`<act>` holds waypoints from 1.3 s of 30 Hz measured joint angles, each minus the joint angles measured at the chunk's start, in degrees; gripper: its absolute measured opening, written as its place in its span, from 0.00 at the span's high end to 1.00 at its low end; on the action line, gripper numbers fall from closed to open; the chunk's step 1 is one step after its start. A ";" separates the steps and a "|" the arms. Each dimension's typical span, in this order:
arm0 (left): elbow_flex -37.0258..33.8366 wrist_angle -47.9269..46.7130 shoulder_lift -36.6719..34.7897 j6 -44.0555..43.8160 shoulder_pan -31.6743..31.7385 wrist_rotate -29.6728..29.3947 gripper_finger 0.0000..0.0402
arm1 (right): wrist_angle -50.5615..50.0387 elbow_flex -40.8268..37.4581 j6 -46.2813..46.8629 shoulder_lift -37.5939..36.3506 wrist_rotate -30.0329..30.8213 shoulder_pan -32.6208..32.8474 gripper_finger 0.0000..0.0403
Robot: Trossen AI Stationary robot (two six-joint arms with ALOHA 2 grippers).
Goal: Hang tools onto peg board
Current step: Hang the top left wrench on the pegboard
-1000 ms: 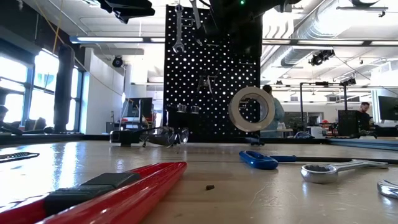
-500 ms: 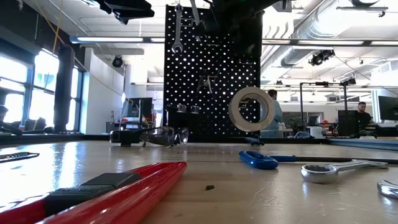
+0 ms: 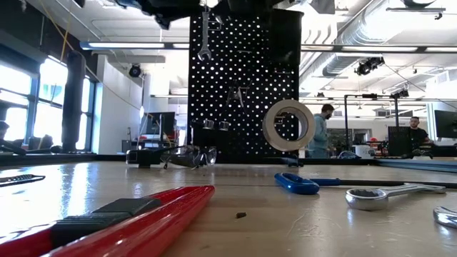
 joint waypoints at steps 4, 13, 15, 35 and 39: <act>-0.04 6.18 3.48 0.88 -0.95 -1.29 0.64 | -1.69 0.00 -0.02 0.00 0.83 1.99 0.98; -0.04 12.37 2.73 1.88 -1.76 -1.93 0.64 | -4.76 0.00 -1.57 -1.58 5.08 5.01 0.98; -0.04 14.37 3.47 1.87 -1.76 -1.34 0.64 | -3.89 0.00 -1.97 -1.62 5.09 5.22 0.98; -0.04 30.09 11.03 -1.27 -1.69 -1.63 0.65 | -3.12 0.02 -1.83 -1.60 3.18 5.23 0.98; 0.04 24.29 10.50 -2.48 -1.69 -1.45 0.65 | -4.53 0.00 -1.96 -1.49 2.67 5.29 0.98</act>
